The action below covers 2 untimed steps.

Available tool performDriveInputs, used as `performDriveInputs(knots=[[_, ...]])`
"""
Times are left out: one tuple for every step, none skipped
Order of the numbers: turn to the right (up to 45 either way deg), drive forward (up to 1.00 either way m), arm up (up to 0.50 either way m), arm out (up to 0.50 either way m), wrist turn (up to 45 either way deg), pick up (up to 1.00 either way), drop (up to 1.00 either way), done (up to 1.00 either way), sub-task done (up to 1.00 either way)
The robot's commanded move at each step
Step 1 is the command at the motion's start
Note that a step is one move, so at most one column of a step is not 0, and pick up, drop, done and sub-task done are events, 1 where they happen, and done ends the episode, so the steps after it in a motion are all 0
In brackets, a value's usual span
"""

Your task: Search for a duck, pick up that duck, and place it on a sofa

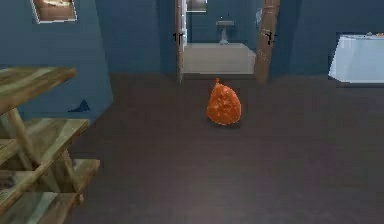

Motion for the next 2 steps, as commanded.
performDriveInputs(knots=[[-45.0, 0.0, 0.0, 0.0, 0.0, 0.0, 0.0, 0.0, 0.0], [-9.0, 0.0, 0.0, 0.0, 0.0, 0.0, 0.0, 0.0, 0.0]])
